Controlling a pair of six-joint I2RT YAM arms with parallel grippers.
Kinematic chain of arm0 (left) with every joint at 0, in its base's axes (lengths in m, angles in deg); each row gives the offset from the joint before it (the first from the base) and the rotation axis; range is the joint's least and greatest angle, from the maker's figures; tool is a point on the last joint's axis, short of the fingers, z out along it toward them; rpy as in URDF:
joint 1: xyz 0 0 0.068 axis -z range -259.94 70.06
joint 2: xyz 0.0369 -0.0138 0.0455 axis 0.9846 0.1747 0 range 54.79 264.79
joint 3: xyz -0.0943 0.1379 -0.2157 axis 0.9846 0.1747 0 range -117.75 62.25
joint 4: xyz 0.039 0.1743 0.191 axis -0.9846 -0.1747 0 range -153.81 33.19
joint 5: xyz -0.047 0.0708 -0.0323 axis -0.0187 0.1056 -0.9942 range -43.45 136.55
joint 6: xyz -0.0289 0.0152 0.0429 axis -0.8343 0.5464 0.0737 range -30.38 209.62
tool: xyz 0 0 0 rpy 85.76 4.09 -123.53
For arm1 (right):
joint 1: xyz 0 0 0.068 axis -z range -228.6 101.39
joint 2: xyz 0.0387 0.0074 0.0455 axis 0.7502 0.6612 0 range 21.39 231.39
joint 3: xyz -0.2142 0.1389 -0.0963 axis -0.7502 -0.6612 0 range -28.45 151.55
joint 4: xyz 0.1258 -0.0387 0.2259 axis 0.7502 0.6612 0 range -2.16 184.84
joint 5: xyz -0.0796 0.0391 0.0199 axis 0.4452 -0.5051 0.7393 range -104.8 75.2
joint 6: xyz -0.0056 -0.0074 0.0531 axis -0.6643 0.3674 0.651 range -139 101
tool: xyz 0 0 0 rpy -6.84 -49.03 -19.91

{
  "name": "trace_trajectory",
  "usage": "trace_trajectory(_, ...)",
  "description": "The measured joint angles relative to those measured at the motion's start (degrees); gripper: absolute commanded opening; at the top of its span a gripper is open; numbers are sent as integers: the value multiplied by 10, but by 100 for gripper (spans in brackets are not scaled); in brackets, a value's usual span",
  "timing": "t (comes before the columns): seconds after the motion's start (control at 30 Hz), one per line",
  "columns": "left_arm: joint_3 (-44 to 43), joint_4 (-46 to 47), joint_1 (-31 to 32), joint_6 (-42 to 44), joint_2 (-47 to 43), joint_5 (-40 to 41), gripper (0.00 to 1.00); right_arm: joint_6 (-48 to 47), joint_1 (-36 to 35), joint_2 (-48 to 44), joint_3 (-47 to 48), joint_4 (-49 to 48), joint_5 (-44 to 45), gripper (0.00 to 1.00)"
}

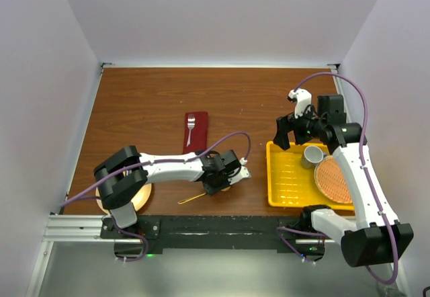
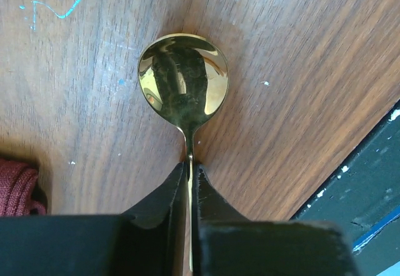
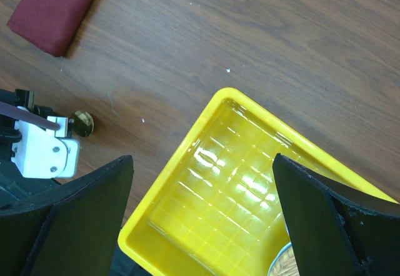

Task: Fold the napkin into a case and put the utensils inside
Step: Pick up the spoon from the corner of the board, then insert the spoon into the folded napkin.

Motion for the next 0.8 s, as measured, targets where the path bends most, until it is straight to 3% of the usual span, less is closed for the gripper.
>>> trace_trajectory(0.3,-16,-13,-1,-17,1,5,0,0,1,17,0,-1,0,98)
trace_trajectory(0.47,-41,-22,-33,-41,-66,-3,0,1,1,28,4,0,0,98)
trace_trajectory(0.63,-156,-42,-146,-52,-91,-33,0,1,1,37,12,1,0,98)
trace_trajectory(0.8,-357,-43,-274,-62,-9,-40,0,4,1,61,20,-3,0,98)
